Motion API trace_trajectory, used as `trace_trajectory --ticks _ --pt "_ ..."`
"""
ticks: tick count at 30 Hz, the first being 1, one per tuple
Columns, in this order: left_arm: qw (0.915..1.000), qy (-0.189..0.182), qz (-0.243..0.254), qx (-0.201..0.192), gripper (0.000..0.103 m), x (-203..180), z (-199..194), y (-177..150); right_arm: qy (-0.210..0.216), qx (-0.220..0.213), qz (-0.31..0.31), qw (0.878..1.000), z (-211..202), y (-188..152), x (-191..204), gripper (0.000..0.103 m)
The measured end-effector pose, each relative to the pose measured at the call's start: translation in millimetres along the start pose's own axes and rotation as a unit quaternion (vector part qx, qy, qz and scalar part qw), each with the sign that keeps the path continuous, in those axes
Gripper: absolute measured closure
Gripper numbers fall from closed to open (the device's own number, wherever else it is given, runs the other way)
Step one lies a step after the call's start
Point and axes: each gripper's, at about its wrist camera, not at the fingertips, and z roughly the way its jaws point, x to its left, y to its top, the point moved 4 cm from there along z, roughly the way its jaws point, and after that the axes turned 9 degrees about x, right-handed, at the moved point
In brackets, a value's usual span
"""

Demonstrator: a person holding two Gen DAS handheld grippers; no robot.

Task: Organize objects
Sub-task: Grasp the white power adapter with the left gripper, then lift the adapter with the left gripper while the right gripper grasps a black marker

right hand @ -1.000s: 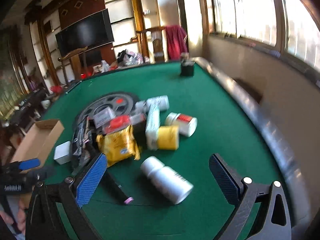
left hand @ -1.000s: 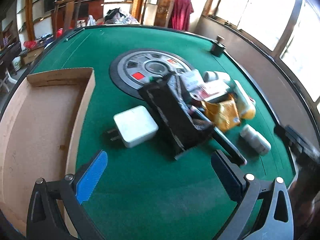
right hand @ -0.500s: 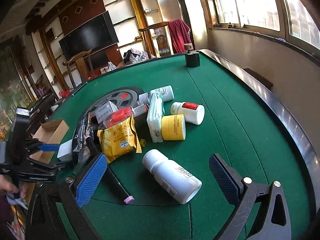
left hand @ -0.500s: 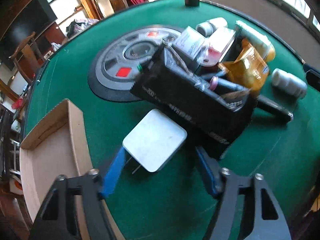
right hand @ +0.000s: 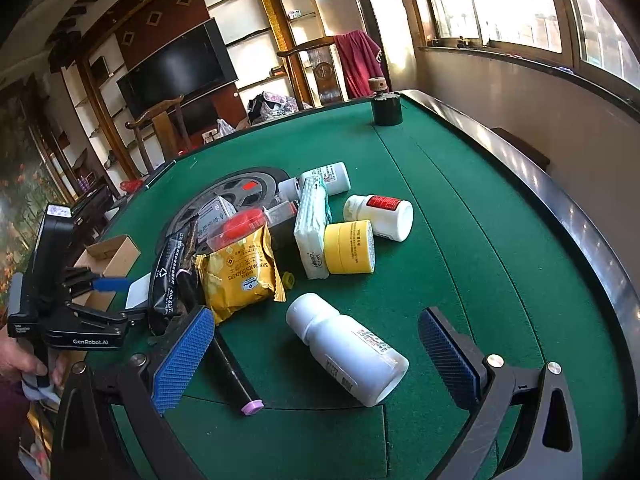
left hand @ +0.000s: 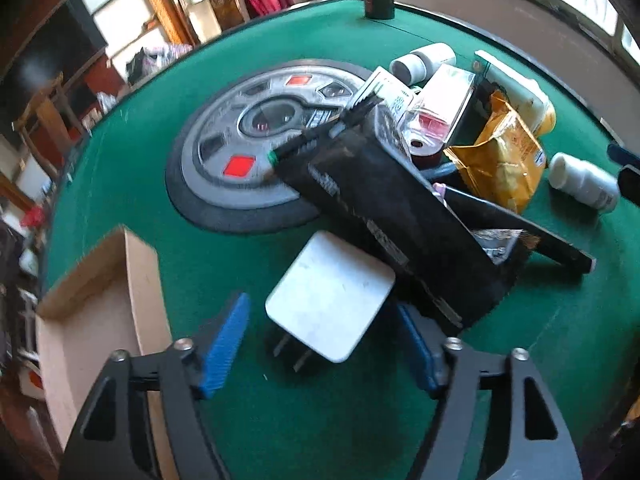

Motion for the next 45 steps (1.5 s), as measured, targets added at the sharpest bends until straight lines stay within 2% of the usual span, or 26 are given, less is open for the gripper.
trace_trajectory --ticks 1,4,8,9,11,20,23,25,26,27,28,33,39,42,43,44,45 --pt "0.9999 0.012 0.011 -0.002 0.025 -2 0 3 0.0 0.002 0.0 1.0 1 0 0 0.0" --pt "0.9997 0.018 0.017 -0.005 0.024 -5 2 9 -0.001 0.004 0.001 1.0 2 0 0 0.0" --pt "0.9999 0.011 -0.01 -0.009 0.023 -2 4 13 -0.005 0.004 0.0 1.0 3 -1 0 0.0" --pt "0.9997 0.007 -0.02 -0.007 0.027 -1 4 13 -0.006 0.005 0.0 1.0 3 -1 1 0.0" --pt "0.9975 -0.032 -0.062 -0.001 0.042 0 3 9 -0.008 0.006 0.0 1.0 3 -1 1 0.0" --pt "0.9855 -0.048 -0.162 0.014 0.041 -30 -13 -38 -0.008 0.008 -0.002 1.0 3 -1 2 0.0" --pt "0.9842 -0.027 -0.175 0.003 0.031 -29 -17 -38 -0.008 0.006 -0.005 1.0 2 -2 3 0.0" --pt "0.9818 -0.035 -0.186 -0.006 0.031 -28 -18 -39 -0.01 0.004 -0.007 1.0 0 -2 4 0.0" --pt "0.9824 -0.036 -0.183 -0.012 0.031 -29 -21 -41 -0.01 0.004 -0.009 1.0 0 -2 5 0.0" --pt "0.9829 -0.038 -0.18 -0.016 0.04 -30 -21 -42 -0.009 0.006 -0.011 1.0 0 -3 5 0.0" --pt "0.9835 -0.04 -0.175 -0.02 0.042 -31 -25 -46 -0.009 0.009 -0.012 1.0 1 -2 6 0.0" --pt "0.985 -0.059 -0.161 -0.017 0.042 -37 -38 -73 -0.011 0.034 -0.034 0.999 3 -6 13 0.0" --pt "0.9845 -0.058 -0.164 -0.026 0.042 -33 -35 -75 -0.007 0.078 -0.139 0.987 9 -22 58 0.001" --pt "0.9853 -0.049 -0.159 -0.038 0.042 -35 -34 -76 -0.009 0.099 -0.178 0.979 16 -30 77 0.015" --pt "0.9849 -0.052 -0.16 -0.041 0.042 -34 -34 -77 -0.02 0.105 -0.188 0.976 20 -31 81 0.023" --pt "0.984 -0.059 -0.162 -0.043 0.042 -34 -36 -80 -0.035 0.113 -0.198 0.973 25 -31 84 0.038" --pt "0.9826 -0.07 -0.166 -0.045 0.042 -31 -36 -81 -0.042 0.121 -0.202 0.971 29 -31 85 0.047"
